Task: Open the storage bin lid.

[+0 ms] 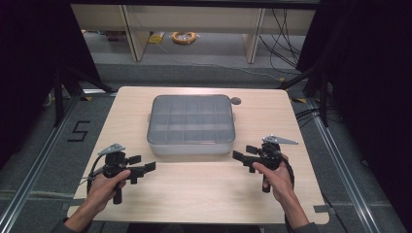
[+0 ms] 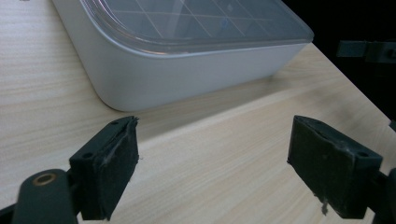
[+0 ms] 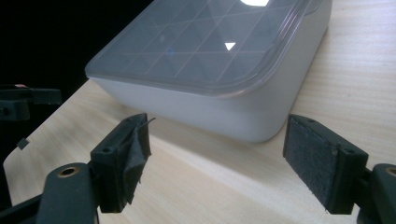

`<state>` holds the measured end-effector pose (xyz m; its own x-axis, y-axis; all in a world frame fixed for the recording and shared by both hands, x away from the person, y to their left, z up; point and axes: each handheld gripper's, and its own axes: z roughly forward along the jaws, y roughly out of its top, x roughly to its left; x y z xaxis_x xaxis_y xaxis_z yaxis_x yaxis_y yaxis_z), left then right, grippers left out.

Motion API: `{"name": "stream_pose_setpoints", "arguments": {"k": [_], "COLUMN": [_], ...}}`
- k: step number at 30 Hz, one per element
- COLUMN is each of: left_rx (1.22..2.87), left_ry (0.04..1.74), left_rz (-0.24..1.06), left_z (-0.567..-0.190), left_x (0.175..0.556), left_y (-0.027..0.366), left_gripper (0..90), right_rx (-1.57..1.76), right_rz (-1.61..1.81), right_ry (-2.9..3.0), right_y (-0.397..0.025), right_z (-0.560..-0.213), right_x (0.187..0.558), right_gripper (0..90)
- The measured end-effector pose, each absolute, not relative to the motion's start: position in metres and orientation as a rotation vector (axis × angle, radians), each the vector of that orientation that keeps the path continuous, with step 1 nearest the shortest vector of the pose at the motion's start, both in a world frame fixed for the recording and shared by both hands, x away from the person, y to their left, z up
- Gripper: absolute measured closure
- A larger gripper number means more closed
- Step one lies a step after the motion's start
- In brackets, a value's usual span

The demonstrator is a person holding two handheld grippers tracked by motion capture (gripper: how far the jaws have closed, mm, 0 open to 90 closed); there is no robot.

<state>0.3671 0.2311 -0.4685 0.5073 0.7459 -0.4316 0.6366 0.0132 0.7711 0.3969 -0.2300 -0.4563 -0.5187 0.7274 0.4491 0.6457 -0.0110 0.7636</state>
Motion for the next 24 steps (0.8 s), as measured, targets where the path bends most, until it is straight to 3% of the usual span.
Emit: {"name": "stream_pose_setpoints", "arguments": {"k": [2,24], "left_rx": [1.701,1.629], "left_ry": [1.191,1.289], "left_rz": [0.171,0.125], "left_z": [-0.469,-0.469], "left_x": [0.369,0.413], "left_y": [0.231,0.24], "left_gripper": [15.7,16.9], "right_rx": [1.48,1.501], "right_rz": [1.553,1.555], "right_ry": [2.14,2.082], "right_y": [-0.23,-0.231], "right_z": [-0.456,-0.459], "right_x": [0.4,0.462], "right_gripper": [23.8,25.4]}}
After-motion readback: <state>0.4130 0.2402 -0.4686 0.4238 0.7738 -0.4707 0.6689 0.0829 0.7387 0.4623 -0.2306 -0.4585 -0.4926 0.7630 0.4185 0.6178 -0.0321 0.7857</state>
